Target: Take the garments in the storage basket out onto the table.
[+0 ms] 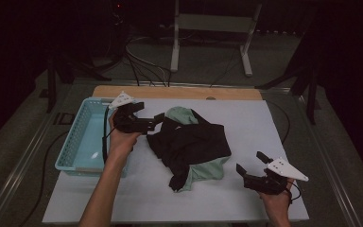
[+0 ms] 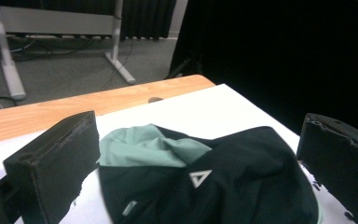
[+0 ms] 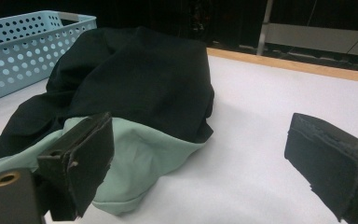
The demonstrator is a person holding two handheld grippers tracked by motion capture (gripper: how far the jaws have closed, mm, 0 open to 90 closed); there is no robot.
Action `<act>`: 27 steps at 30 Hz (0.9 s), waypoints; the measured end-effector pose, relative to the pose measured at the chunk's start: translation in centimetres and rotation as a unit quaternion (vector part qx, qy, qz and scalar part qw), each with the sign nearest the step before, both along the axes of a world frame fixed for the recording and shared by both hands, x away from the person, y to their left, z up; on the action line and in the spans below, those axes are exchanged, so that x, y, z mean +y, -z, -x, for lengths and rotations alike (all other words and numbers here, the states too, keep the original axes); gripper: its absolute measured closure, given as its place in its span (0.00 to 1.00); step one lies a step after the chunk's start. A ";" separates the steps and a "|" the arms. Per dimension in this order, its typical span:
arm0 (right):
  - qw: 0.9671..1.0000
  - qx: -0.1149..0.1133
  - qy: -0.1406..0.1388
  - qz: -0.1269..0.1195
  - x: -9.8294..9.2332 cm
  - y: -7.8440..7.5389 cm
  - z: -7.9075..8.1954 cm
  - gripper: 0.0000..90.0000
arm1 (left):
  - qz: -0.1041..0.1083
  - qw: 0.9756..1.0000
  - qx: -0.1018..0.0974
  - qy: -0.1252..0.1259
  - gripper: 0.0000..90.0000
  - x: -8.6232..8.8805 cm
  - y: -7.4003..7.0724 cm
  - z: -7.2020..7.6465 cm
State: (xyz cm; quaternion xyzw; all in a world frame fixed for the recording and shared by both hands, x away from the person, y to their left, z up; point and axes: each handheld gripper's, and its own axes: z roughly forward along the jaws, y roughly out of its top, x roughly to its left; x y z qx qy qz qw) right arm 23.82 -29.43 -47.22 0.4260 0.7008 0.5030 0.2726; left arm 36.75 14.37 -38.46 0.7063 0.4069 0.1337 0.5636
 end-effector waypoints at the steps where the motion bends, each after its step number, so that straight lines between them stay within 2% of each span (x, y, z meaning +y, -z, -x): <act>1: 1.000 0.000 0.000 0.000 0.0 0.0 0.0 0.09 | 0.000 1.000 0.000 -0.002 0.00 0.3 0.0 0.1; 8: 1.000 0.000 0.001 0.000 0.0 0.0 0.0 0.09 | -0.001 1.000 -0.003 -0.017 0.00 2.0 0.2 0.6; 12: 1.000 0.001 0.001 0.000 0.0 0.0 0.0 0.09 | -0.013 1.000 -0.008 -0.026 0.00 2.8 0.4 0.9; 17: 1.000 0.000 0.001 -0.001 0.0 0.0 0.0 0.09 | -0.039 0.998 -0.017 -0.044 0.00 3.9 0.7 1.4; 27: 1.000 0.001 0.001 -0.001 0.1 0.0 0.0 0.09 | -0.042 0.997 -0.019 -0.065 0.00 6.5 1.7 2.5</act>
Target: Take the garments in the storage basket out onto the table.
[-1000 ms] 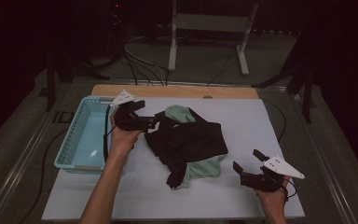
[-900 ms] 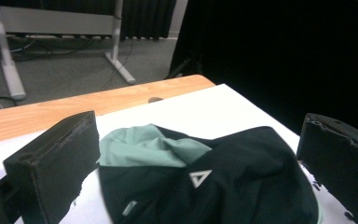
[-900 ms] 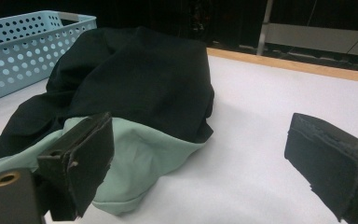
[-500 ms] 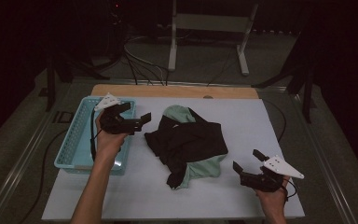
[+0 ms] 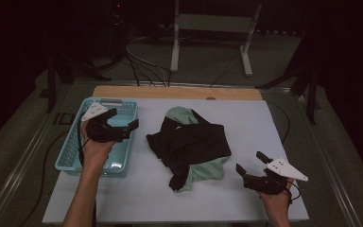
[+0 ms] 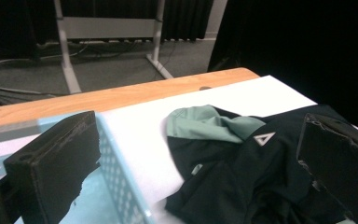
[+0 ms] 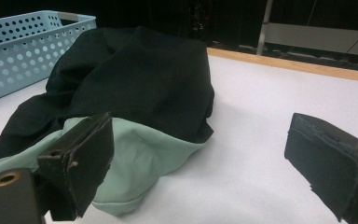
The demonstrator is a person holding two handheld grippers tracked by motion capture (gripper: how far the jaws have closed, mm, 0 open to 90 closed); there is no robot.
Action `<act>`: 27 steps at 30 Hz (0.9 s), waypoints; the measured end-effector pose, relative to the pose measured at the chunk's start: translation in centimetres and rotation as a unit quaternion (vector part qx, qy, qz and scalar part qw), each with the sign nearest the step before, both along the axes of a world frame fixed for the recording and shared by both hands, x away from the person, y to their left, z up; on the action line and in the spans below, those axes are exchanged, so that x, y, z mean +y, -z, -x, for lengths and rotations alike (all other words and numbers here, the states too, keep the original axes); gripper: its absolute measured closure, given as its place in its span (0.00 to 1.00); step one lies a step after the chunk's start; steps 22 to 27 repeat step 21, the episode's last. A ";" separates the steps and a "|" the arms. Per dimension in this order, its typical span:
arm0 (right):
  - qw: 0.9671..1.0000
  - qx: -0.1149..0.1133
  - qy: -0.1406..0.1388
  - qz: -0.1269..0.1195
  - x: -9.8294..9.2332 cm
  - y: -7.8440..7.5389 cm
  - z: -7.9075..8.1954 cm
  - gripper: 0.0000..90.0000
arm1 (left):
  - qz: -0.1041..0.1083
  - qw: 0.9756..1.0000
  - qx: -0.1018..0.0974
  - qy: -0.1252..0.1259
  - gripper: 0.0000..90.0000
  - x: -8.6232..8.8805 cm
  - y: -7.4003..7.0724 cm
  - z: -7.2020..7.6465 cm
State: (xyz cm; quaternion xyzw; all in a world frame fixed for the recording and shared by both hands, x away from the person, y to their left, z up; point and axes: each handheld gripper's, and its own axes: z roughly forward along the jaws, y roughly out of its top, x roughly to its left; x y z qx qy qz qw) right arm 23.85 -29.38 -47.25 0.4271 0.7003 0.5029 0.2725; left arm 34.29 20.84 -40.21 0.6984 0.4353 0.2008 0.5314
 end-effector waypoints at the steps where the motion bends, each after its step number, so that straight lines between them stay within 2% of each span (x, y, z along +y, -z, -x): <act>1: 1.000 0.000 0.000 0.000 0.0 0.0 0.0 0.09 | -0.002 1.000 0.000 -0.002 0.00 0.2 0.1 0.1; 9: 1.000 0.000 0.002 -0.001 0.0 0.0 0.0 0.09 | -0.017 1.000 0.000 -0.011 0.00 1.5 1.5 1.5; 13: 1.000 0.000 0.001 -0.002 0.0 0.0 0.0 0.09 | -0.018 1.000 -0.004 -0.016 0.00 2.1 1.9 2.2; 20: 1.000 -0.003 0.002 -0.003 -0.1 0.0 0.1 0.09 | -0.006 1.000 -0.009 -0.026 0.00 2.7 2.6 2.9; 27: 1.000 -0.003 0.002 -0.003 -0.1 0.0 0.1 0.09 | -0.006 1.000 -0.009 -0.026 0.00 2.7 2.6 2.9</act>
